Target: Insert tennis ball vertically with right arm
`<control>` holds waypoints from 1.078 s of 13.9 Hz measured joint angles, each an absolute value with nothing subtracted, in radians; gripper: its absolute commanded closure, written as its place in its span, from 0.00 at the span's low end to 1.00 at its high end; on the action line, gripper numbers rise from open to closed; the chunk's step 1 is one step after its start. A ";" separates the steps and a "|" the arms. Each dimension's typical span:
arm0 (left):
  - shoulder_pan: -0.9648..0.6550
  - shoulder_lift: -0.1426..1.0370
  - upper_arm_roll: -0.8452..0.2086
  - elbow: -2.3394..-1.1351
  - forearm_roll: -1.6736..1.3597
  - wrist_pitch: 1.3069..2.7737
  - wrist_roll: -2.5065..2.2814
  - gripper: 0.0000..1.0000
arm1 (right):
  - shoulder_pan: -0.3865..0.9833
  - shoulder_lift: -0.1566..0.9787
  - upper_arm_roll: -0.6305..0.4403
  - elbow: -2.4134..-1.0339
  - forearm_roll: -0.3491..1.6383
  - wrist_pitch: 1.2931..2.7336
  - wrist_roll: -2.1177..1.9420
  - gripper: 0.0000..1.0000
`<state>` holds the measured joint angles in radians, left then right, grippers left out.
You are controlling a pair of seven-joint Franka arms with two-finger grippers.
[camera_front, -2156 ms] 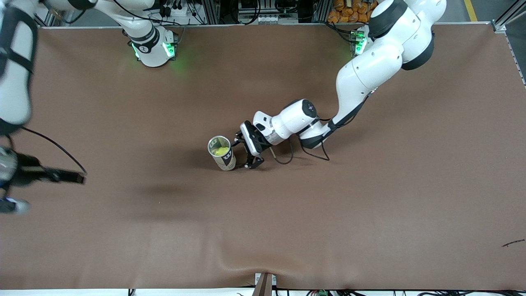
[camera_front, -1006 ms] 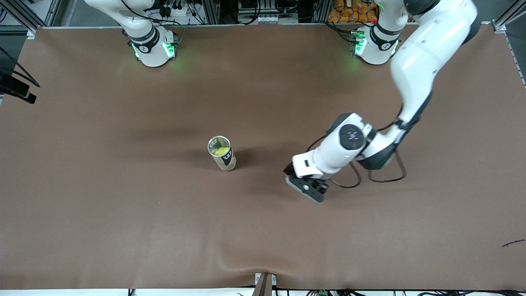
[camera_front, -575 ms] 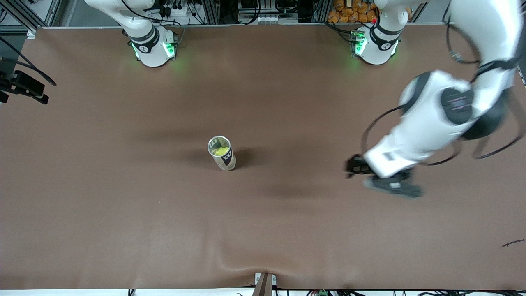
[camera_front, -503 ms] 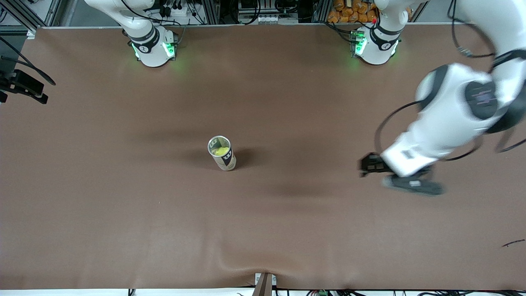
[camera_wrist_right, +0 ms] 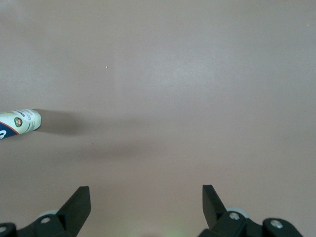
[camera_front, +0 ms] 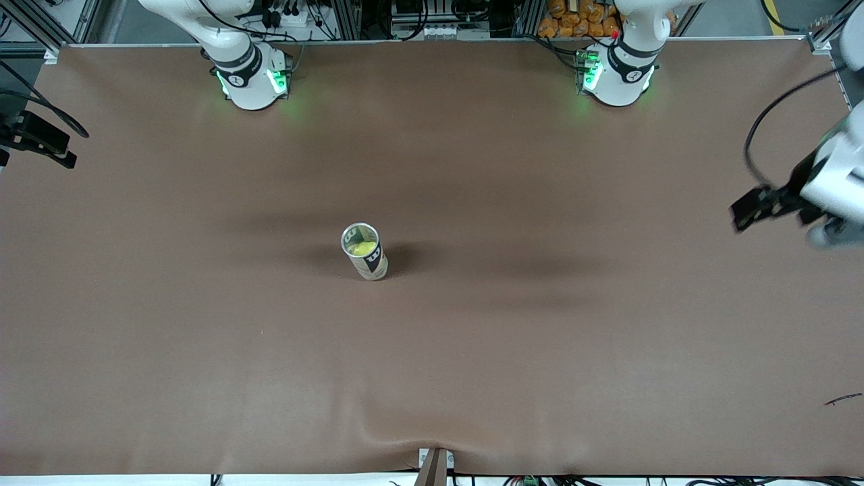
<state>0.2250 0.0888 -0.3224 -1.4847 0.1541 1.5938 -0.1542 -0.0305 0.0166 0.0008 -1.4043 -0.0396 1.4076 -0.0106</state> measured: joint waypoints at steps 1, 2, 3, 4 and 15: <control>0.219 0.058 -0.291 -1.490 0.138 1.560 -0.130 0.00 | -0.031 0.017 0.000 -1.404 -0.040 1.408 -0.011 0.00; 0.210 0.030 -0.253 -1.494 0.104 1.536 -0.111 0.00 | -0.031 0.017 0.000 -1.404 -0.040 1.408 -0.011 0.00; 0.202 0.005 -0.211 -1.497 0.061 1.510 -0.090 0.00 | -0.031 0.017 0.000 -1.404 -0.040 1.408 -0.011 0.00; 0.188 -0.017 -0.170 -1.502 0.029 1.488 -0.070 0.00 | -0.031 0.017 0.000 -1.404 -0.040 1.408 -0.011 0.00; 0.081 -0.161 -0.121 -1.633 0.004 1.475 -0.017 0.00 | -0.031 0.017 0.000 -1.404 -0.040 1.408 -0.011 0.00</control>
